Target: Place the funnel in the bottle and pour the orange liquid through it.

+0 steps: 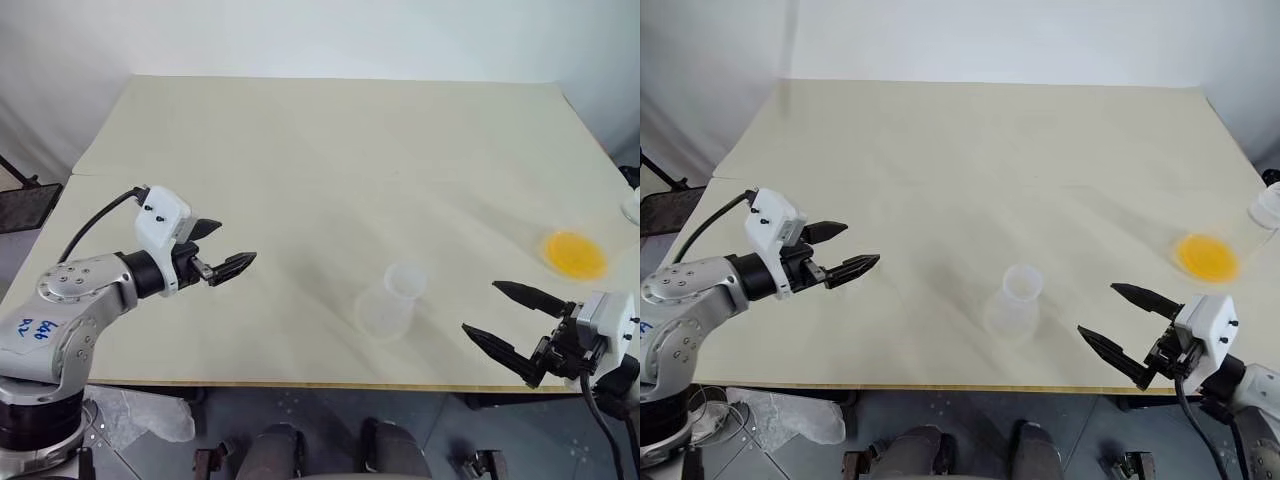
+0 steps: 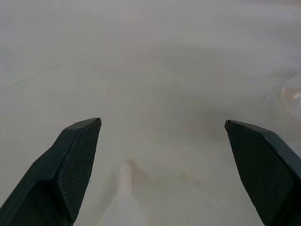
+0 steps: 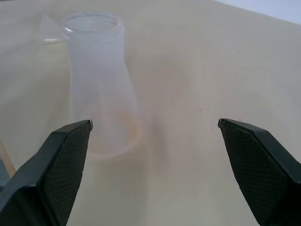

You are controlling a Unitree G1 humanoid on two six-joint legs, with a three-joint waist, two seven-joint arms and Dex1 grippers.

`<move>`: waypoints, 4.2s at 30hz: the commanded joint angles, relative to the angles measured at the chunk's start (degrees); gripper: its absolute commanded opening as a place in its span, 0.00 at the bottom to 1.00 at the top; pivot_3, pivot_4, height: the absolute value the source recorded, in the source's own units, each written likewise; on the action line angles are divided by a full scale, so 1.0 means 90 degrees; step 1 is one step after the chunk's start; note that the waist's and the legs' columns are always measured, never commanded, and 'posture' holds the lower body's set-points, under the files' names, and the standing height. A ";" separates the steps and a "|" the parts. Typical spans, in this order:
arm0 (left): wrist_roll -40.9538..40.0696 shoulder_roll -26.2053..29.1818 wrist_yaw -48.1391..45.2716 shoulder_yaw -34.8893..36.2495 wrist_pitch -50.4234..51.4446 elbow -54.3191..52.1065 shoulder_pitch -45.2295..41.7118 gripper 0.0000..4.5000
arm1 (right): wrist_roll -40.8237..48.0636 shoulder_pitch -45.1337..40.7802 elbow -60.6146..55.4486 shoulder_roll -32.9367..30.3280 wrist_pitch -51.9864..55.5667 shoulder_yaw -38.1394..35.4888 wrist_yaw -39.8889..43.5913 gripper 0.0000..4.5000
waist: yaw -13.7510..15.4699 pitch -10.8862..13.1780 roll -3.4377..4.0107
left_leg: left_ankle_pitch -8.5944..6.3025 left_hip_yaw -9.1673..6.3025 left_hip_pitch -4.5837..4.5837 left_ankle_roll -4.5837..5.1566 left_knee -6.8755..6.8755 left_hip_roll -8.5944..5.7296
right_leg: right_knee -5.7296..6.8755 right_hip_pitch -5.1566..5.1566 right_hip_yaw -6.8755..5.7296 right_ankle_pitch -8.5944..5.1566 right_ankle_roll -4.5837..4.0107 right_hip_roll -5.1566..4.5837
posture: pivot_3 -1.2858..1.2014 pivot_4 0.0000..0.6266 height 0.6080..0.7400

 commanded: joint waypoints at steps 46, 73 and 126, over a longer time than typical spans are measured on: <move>-0.0135 -0.2418 0.1804 0.0555 -0.2547 0.3826 -0.4097 1.00 | -0.0170 -0.0885 0.0274 -0.0084 -0.0125 0.0488 0.0051 1.00 | 0.0015 0.0002 -0.0005 | 0.0001 0.0007 -0.0008 0.0000 0.0002 -0.0007 | 0.0007 -0.0011 -0.0048 0.0005 0.0009 0.0005 | 0.52 0.24 1.00; -0.0693 0.0478 -0.2477 0.1951 -0.3117 0.2744 0.1052 1.00 | 0.0069 -0.0254 -0.0222 -0.0184 0.0109 0.0195 -0.0087 1.00 | -0.0126 0.0006 -0.0012 | -0.0002 0.0015 -0.0012 -0.0014 -0.0008 0.0014 | 0.0005 -0.0032 -0.0028 0.0003 0.0006 0.0016 | 0.52 0.24 1.00; 0.1098 -0.0379 -0.2986 -0.0306 -0.5880 0.5453 -0.0093 0.38 | 0.0986 0.1706 -0.1647 0.0298 -0.0463 -0.0893 0.0848 1.00 | -0.0120 -0.0006 -0.0021 | -0.0018 0.0024 -0.0007 0.0002 -0.0007 0.0005 | 0.0026 -0.0038 -0.0042 0.0001 0.0001 -0.0003 | 0.52 0.24 1.00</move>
